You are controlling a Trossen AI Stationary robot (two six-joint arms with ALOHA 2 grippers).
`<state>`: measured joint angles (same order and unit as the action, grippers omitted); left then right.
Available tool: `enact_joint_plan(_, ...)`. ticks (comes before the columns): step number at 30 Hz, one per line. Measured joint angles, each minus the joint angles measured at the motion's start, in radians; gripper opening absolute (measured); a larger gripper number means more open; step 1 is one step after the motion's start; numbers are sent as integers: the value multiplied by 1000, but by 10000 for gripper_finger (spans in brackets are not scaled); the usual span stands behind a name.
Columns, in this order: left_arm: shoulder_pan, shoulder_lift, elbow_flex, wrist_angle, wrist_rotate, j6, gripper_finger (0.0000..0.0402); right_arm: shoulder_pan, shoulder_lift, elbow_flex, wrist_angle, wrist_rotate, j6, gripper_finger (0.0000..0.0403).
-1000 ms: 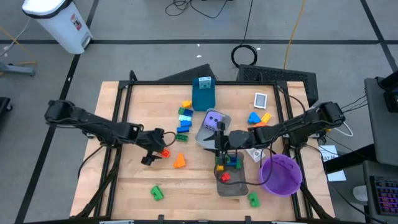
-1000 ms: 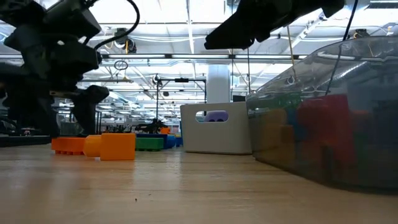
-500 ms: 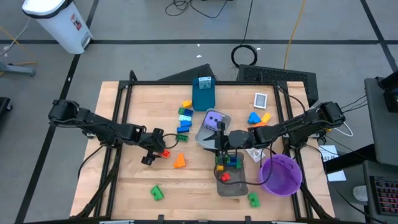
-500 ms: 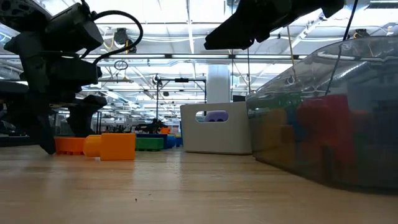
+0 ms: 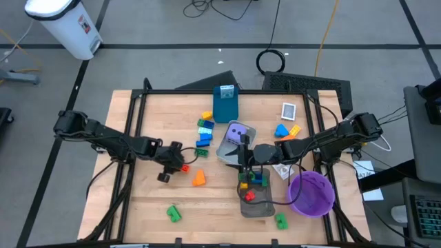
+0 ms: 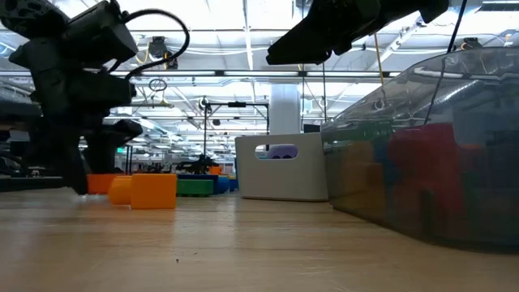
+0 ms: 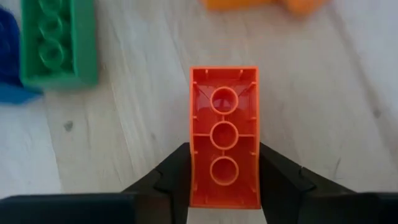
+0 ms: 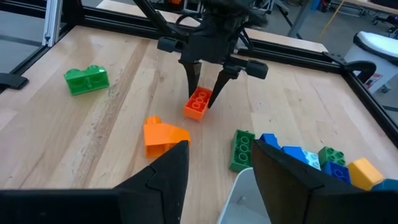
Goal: Pick & Place Toys
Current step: Put the orange game piece into the black bin, then put the dark green game piece into the black bin
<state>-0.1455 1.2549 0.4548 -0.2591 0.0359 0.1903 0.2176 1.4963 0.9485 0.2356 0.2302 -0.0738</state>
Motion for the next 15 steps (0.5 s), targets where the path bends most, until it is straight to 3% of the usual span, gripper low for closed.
enact_joint_plan(4,-1,0,46,0,13,-5,146,0,0,0,26,0,-30,165)
enact_joint_plan(10,-1,0,141,10,14,26,184,-1,56,0,209,-5,-169,167)
enact_joint_plan(15,15,-1,224,30,13,20,160,-25,175,0,405,-104,-273,175)
